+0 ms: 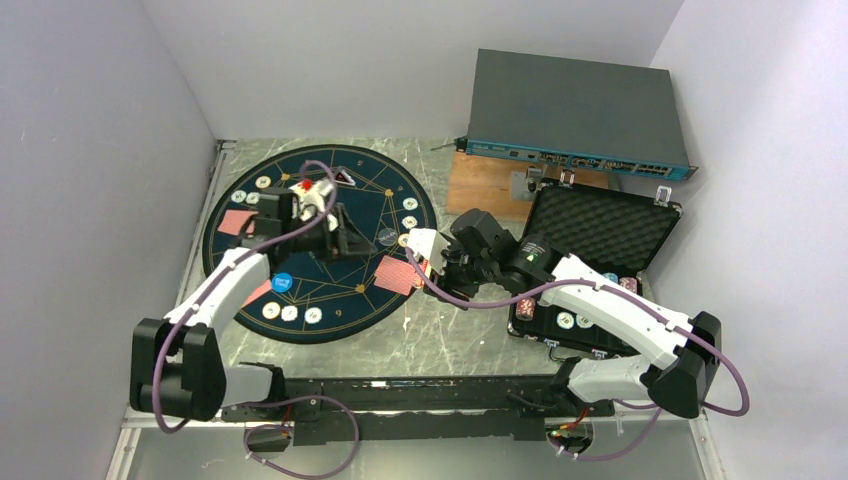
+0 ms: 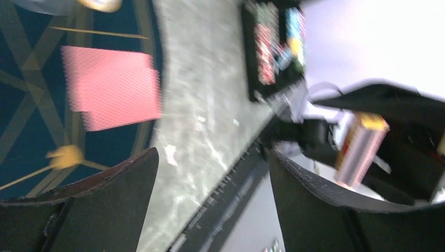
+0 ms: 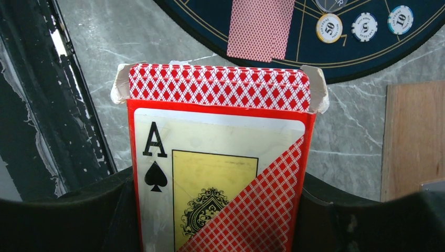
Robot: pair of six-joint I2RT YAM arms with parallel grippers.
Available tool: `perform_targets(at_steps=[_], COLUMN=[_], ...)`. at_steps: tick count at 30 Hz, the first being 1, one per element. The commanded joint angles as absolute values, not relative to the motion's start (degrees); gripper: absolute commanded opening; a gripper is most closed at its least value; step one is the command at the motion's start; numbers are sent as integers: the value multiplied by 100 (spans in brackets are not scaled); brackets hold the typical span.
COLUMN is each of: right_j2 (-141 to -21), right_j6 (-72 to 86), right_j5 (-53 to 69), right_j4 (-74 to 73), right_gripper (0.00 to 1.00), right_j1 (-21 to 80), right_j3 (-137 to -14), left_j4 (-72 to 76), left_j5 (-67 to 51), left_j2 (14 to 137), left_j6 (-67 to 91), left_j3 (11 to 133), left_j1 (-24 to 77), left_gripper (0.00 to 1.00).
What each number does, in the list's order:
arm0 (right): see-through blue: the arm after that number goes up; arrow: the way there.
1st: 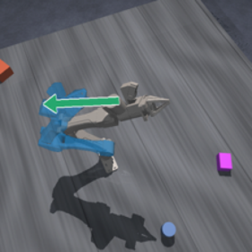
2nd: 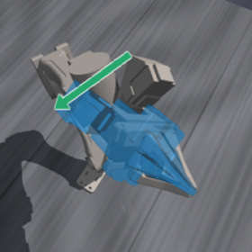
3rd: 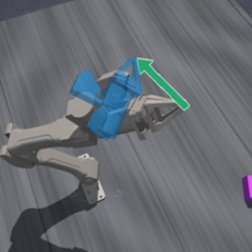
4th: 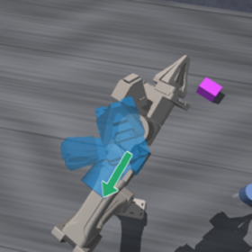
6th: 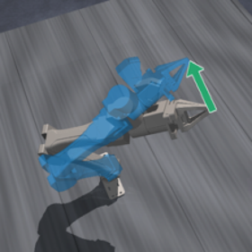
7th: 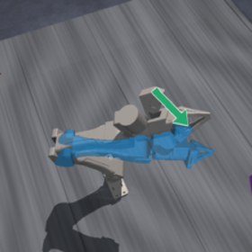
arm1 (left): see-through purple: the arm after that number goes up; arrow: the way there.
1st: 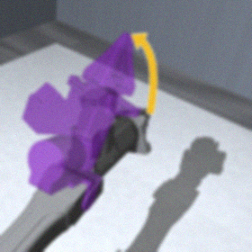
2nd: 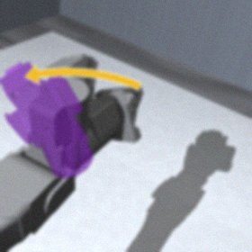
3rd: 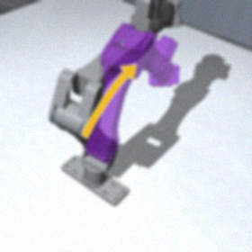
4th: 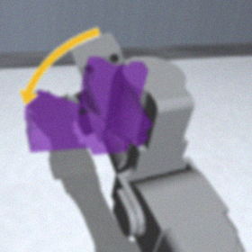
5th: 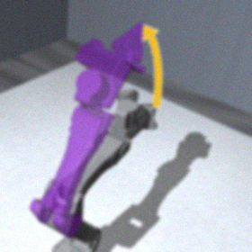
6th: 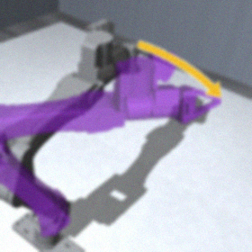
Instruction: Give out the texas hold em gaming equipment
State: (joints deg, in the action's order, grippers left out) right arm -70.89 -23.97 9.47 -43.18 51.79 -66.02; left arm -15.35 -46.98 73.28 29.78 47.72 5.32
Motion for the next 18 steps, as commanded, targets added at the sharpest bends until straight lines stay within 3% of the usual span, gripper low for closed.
perform_targets(at_steps=[1, 9, 18], right_j2=[-7080, -7189, -7234], right_j6=[-2415, -2382, -2381], right_j5=[1075, 1128, 1194], right_j4=[-3959, -3996, -4016], right_gripper=[0, 0, 0], right_j1=[5203, 5238, 5282], right_j3=[-6809, -6904, -7012], left_j4=[-836, -435, -280], left_j5=[-5923, -6154, -5977], left_j2=[7192, 7134, 7292], left_j6=[3324, 3329, 3450], left_j3=[4788, 5057, 5197], left_j1=[1527, 2540, 2829], left_gripper=[83, 84, 78])
